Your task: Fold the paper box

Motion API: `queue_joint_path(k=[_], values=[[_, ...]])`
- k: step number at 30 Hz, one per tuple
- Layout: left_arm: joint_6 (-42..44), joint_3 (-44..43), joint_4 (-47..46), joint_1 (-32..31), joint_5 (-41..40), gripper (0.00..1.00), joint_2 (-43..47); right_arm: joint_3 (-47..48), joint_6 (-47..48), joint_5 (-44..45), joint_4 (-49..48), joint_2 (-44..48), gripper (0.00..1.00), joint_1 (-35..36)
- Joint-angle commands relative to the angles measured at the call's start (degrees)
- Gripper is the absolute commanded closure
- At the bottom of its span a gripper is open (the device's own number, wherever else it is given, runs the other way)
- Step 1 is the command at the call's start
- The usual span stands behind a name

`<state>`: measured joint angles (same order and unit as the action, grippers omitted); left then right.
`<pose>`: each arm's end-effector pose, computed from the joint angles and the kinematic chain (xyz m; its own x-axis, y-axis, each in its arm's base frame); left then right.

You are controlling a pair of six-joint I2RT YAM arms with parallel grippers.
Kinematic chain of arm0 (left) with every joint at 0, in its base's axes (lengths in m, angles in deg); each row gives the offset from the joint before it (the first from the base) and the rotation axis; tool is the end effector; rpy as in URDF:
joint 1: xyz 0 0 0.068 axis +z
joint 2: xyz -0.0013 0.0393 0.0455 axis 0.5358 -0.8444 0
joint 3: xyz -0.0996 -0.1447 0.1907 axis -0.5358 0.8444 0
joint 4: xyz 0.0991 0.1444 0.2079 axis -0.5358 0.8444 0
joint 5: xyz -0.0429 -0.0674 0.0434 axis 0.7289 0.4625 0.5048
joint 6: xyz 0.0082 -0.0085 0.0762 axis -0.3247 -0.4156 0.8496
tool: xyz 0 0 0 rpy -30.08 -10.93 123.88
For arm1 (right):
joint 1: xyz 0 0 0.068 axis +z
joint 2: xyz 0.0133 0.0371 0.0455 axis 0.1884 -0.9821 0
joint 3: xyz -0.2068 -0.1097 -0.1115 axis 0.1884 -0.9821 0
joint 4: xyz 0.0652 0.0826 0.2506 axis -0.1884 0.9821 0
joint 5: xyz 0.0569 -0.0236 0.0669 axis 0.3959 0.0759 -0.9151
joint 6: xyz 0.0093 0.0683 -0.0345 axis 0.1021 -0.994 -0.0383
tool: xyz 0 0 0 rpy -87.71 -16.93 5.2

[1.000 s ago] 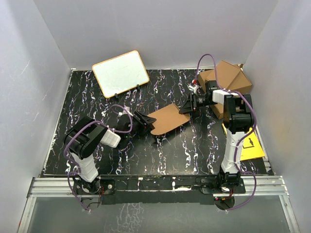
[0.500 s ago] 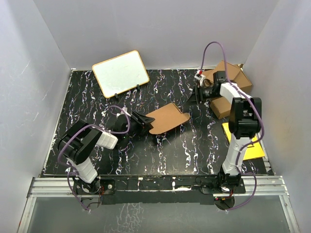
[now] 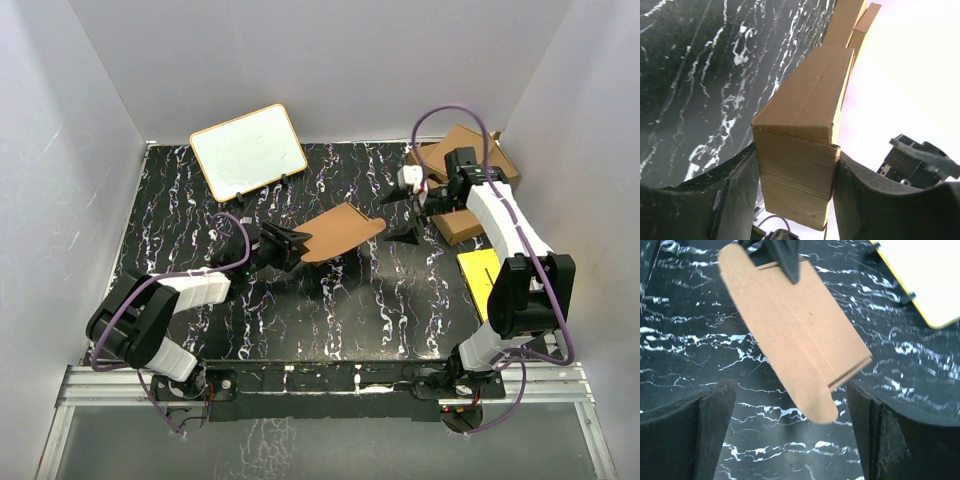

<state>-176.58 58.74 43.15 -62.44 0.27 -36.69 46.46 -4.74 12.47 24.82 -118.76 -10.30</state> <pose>0.2776 -0.1743 0.1396 -0.6377 -0.7671 0.0703 -0.2803 0.1460 -0.9488 0.3193 0.0657 0.2734 0.0796 -0.3008 -0.9504 -0.9937 0.0515 -0.0995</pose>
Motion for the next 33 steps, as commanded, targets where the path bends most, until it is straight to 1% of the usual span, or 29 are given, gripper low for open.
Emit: queue_joint_path(k=[1,4,5,6,8,15,20,24,28,33], values=[[-3.65,-4.30,9.17,1.05,1.77,0.56,5.23,-2.10,19.78,2.98,-0.25,3.63,0.01,6.86],[-5.05,-5.48,10.37,1.62,3.17,0.53,5.91,-7.57,15.05,9.32,-12.06,8.14,0.00,12.40],[-5.39,-5.80,10.64,1.73,3.63,0.53,5.98,-8.74,14.38,11.70,-14.62,9.34,0.00,14.09],[-5.69,-6.06,10.74,1.84,4.04,0.52,6.01,-8.58,14.46,13.67,-14.80,9.50,0.00,15.52],[-6.36,-6.46,10.91,1.96,4.69,0.52,5.99,-8.35,14.42,14.76,-15.44,9.10,0.01,17.12],[-8.34,-7.24,9.99,2.01,6.60,0.48,4.88,-11.42,10.66,23.43,-24.42,9.55,0.05,22.68],[-9.22,-7.11,8.84,2.01,8.16,0.48,3.54,-13.57,9.54,30.14,-28.84,9.55,0.07,25.54],[-10.44,-6.42,7.31,2.02,9.87,0.48,2.38,-11.97,9.20,34.62,-29.36,8.67,0.07,26.61],[-11.04,-6.22,6.34,2.01,10.88,0.48,1.84,-11.93,11.96,36.52,-29.96,9.31,0.05,27.39],[-11.87,-5.52,5.27,2.01,11.31,0.48,2.16,-18.75,19.07,38.70,-32.26,12.86,0.02,29.47]])
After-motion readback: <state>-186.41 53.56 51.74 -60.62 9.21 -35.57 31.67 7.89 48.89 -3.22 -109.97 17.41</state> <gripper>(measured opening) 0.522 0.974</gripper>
